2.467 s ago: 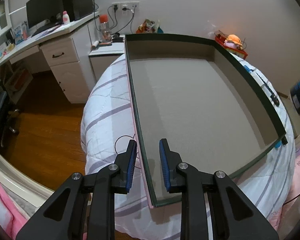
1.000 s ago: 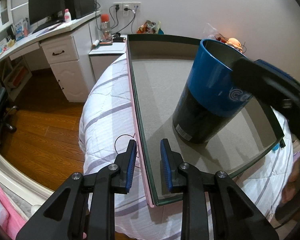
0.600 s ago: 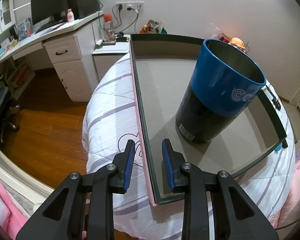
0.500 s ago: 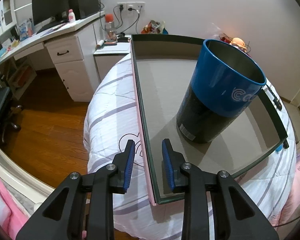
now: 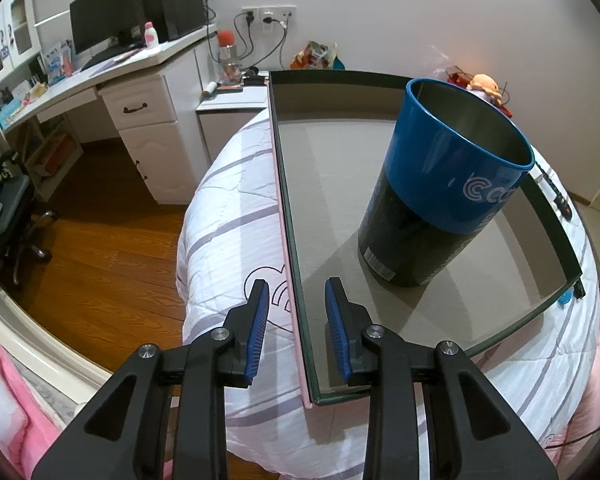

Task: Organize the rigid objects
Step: 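Move the right gripper to the black hair clip and grasp it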

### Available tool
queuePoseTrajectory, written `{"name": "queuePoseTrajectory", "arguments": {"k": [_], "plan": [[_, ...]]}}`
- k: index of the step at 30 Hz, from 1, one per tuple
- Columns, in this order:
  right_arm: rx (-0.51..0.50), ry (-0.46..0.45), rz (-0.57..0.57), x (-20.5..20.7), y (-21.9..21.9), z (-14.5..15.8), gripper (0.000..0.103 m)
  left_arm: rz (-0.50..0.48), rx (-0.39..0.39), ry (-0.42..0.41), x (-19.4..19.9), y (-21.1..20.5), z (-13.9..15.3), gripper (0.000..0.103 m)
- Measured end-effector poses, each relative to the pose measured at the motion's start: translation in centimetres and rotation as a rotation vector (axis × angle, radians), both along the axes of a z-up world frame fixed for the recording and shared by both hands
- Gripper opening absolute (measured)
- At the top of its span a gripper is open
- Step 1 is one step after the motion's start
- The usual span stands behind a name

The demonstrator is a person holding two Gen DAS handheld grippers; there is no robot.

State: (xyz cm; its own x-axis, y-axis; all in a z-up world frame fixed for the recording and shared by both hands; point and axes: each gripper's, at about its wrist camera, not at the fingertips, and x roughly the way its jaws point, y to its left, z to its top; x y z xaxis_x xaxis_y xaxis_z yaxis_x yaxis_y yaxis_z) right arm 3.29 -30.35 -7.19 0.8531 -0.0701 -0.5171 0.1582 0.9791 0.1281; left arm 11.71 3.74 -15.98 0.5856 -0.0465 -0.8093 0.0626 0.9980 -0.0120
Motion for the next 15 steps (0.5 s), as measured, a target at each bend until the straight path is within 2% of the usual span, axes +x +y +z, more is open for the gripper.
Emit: {"name": "queuePoseTrajectory", "arguments": {"k": [5,15], "plan": [[-0.011,0.034,-0.029,0.0,-1.3,-1.3,0.084,-0.003,0.009,-0.002,-0.2,-0.3,0.1,0.029],[-0.024,0.114,0.007,0.3,-2.6,-4.7,0.084,-0.001,0.015,-0.005,-0.2,-0.5,0.1,0.029]]}}
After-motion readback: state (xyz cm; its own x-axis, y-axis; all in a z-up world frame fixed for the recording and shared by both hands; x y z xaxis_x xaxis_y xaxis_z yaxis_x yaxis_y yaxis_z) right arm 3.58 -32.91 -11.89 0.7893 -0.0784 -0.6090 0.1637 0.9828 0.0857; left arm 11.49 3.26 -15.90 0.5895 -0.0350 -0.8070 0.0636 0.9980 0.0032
